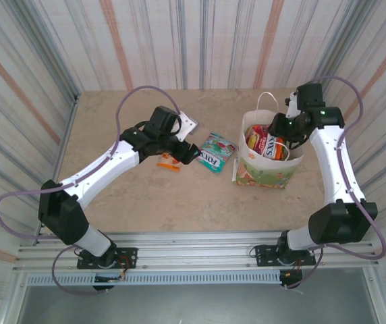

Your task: Place the snacks into the paper bag

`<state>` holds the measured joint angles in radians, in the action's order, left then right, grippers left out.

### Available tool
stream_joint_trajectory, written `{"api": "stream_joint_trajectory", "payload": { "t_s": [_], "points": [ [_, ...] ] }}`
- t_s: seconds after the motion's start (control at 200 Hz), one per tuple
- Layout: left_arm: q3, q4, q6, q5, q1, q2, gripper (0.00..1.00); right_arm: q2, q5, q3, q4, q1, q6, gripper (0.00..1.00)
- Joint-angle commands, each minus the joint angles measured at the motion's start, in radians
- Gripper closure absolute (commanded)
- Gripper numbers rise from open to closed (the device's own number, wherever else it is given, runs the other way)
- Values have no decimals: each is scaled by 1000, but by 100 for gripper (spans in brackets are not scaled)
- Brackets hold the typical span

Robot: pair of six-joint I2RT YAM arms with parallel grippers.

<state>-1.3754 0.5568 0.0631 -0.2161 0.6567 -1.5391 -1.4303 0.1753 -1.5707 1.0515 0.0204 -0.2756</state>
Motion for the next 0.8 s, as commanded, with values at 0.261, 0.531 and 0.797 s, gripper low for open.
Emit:
{"api": "stream_joint_trajectory", "payload": {
  "t_s": [0.261,0.531,0.797],
  "points": [
    [-35,27,4,-1,3,-14,16,106,-116,-80,111,77,96,53],
    [-30,31,0,-2,3,-9,16,39,-128,13,67,116,97,57],
    [-19,36,-1,8,3,1,16,-39,-176,101,-20,117,122,59]
  ]
}}
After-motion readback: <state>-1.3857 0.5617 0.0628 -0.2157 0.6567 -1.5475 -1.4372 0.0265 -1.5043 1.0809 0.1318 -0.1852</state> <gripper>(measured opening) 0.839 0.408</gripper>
